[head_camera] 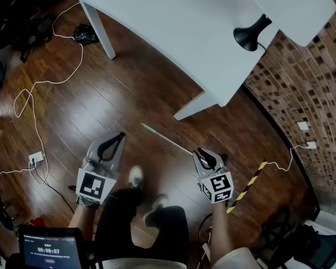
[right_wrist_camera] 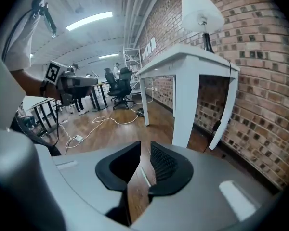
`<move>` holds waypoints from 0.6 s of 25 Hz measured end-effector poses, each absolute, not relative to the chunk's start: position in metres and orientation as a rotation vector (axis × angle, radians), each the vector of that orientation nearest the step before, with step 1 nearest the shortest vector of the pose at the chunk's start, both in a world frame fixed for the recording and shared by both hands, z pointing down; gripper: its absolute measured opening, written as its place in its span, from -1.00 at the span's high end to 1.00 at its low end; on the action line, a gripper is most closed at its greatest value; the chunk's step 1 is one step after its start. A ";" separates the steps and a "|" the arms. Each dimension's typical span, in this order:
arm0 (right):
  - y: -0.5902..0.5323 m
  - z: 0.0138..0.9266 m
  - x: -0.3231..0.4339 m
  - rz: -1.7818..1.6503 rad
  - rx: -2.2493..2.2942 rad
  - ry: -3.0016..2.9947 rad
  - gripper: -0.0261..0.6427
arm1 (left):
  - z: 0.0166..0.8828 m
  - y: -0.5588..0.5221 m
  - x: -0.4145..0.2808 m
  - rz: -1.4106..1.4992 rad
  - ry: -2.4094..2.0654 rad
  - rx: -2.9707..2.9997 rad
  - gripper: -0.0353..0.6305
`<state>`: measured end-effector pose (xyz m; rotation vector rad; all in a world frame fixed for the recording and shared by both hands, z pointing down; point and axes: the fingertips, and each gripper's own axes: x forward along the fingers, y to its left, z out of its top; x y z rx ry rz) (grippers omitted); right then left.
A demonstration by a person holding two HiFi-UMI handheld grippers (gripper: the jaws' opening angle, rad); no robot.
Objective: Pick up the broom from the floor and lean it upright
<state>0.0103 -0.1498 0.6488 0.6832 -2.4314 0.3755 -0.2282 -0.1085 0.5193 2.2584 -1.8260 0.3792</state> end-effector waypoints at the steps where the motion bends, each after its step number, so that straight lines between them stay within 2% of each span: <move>1: -0.152 0.666 0.007 0.377 0.665 -2.428 0.68 | 0.536 -0.114 -0.230 0.377 -1.831 2.246 0.89; 15: -0.158 0.903 -0.020 0.343 0.522 -2.389 0.67 | 0.771 -0.121 -0.267 0.331 -1.873 2.147 0.89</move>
